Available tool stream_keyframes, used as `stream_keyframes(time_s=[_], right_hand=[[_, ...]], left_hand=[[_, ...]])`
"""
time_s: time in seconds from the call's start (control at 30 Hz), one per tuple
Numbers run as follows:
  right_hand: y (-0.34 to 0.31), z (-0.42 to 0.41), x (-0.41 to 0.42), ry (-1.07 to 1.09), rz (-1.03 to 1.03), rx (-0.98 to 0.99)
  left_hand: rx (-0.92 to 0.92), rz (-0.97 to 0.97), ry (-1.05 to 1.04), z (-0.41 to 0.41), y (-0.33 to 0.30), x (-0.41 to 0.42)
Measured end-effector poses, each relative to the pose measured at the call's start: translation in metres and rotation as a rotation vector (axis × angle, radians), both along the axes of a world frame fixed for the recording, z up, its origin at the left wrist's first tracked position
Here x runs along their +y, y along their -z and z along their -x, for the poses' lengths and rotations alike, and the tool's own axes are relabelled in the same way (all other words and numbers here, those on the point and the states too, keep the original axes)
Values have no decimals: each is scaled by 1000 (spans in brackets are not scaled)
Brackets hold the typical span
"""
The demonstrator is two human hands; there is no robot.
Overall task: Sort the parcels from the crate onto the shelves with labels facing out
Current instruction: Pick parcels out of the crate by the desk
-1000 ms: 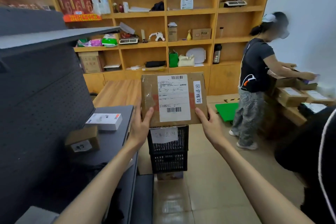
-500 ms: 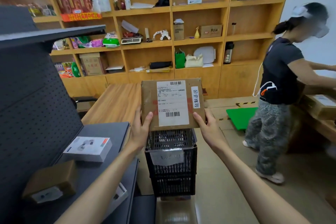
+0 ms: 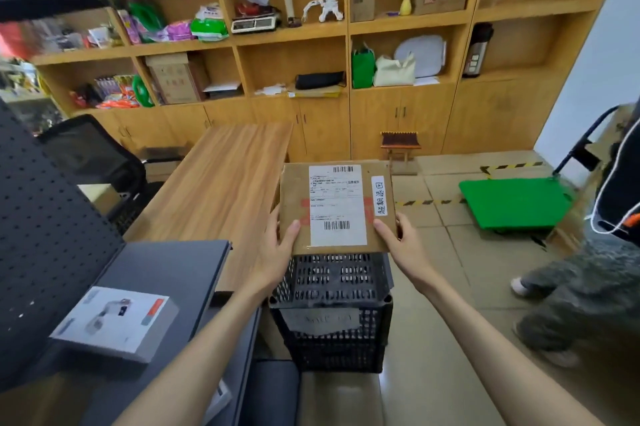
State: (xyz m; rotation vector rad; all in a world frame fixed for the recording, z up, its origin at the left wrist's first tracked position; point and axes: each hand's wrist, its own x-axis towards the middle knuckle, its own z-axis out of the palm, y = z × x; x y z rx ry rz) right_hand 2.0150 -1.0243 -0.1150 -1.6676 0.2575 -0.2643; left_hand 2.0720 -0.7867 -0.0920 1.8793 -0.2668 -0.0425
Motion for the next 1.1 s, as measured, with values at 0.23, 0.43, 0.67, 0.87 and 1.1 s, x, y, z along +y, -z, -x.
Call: stream_keyframes(time_s=[0.23, 0.43, 0.67, 0.87, 1.1], right_hand=[[64, -84, -7, -2, -49, 231], [122, -131, -6, -6, -59, 440], [179, -151, -4, 16, -88, 612], [229, -156, -3, 1, -151, 728], [286, -153, -13, -52, -136, 892]], left_hand=[[215, -41, 42, -92, 71, -2], [428, -63, 95, -147, 136, -6], [692, -99, 38, -174, 200, -10], [795, -224, 13, -180, 252, -10], [859, -373, 9, -182, 302, -23]])
